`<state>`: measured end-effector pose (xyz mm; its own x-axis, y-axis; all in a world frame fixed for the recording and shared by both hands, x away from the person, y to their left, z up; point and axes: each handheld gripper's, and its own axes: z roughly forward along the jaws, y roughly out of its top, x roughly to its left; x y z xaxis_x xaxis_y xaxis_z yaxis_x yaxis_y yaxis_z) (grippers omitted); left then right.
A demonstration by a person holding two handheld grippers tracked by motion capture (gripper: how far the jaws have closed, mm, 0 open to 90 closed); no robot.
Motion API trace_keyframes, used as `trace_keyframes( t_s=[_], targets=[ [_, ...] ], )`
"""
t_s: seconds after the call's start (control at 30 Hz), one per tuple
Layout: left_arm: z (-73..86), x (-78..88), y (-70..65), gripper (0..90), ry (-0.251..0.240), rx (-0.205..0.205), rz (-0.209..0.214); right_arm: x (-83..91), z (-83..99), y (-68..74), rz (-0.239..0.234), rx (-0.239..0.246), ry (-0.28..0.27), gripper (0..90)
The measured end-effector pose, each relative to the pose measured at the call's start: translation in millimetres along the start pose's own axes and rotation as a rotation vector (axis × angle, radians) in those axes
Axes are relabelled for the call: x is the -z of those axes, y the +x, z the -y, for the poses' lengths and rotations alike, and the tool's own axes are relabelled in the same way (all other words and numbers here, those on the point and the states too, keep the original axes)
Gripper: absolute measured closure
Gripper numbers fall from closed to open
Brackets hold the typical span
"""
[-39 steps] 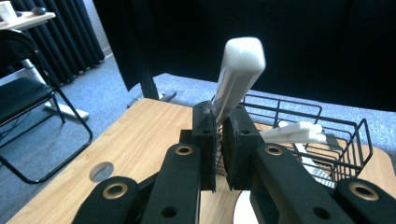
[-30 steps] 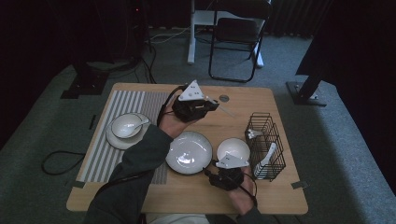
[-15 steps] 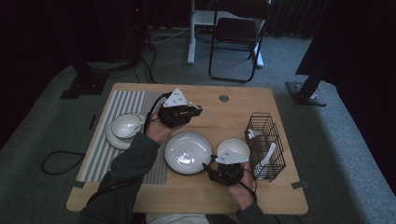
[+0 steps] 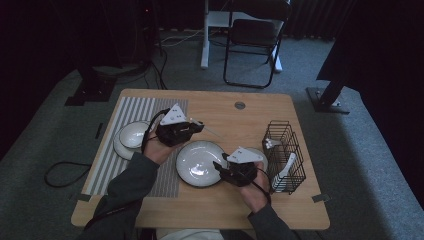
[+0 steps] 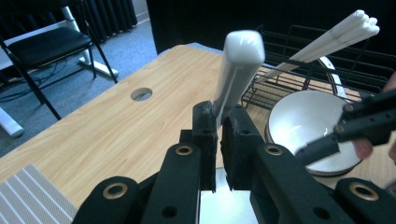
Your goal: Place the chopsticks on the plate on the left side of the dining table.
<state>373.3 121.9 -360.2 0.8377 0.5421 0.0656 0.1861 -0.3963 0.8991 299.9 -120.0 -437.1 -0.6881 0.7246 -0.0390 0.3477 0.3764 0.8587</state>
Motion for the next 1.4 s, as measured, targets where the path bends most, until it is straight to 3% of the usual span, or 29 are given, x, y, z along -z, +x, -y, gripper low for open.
trace_keyframes(
  t_s=[0.3,0.53,0.93,1.17,1.37,1.4],
  targets=[
    [15.1,17.8,-1.4,84.9,-0.015,0.029,-0.004,-12.1,-24.1,-0.6,0.003,0.048,-0.007,55.7],
    [21.5,31.8,-6.2,85.0,-0.012,0.018,-0.007,-21.5,-36.9,-5.1,0.018,0.078,0.005,54.3],
    [25.3,53.7,-15.9,84.9,-0.03,0.012,0.002,-50.1,-37.3,-7.9,0.012,0.126,0.111,51.3],
    [21.6,60.5,-21.8,85.0,-0.057,0.011,0.035,-64.5,-39.5,-10.6,0.011,0.144,0.153,56.5],
    [18.7,62.5,-16.1,84.5,-0.081,0.029,0.054,-66.4,-36.3,-7.9,0.004,0.166,0.157,76.3],
    [19.0,61.4,-13.8,83.5,-0.079,0.027,0.039,-65.4,-35.5,-7.3,0.003,0.175,0.155,77.3]
  ],
)
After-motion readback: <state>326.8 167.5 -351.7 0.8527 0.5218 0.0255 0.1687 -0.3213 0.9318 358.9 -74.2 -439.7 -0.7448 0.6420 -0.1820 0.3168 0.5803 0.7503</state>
